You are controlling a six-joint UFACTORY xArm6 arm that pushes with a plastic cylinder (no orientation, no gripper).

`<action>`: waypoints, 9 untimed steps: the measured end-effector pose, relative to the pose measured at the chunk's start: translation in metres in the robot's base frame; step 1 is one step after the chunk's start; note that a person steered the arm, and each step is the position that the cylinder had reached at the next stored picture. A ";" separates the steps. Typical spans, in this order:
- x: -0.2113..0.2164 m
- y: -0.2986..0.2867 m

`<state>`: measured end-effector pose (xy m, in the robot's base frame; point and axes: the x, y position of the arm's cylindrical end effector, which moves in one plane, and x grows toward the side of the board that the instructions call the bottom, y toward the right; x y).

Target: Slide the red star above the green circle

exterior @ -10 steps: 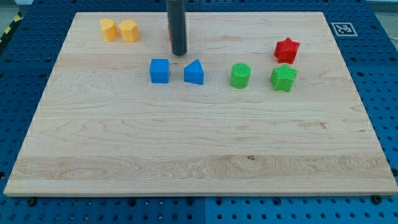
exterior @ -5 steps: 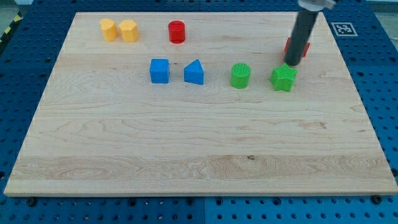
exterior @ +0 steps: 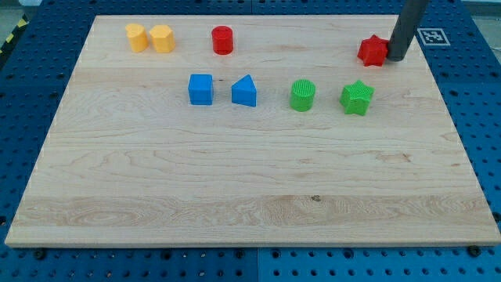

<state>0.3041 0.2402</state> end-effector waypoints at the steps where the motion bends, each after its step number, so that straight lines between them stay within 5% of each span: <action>1: -0.009 -0.006; 9: -0.004 -0.144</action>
<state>0.2997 0.0960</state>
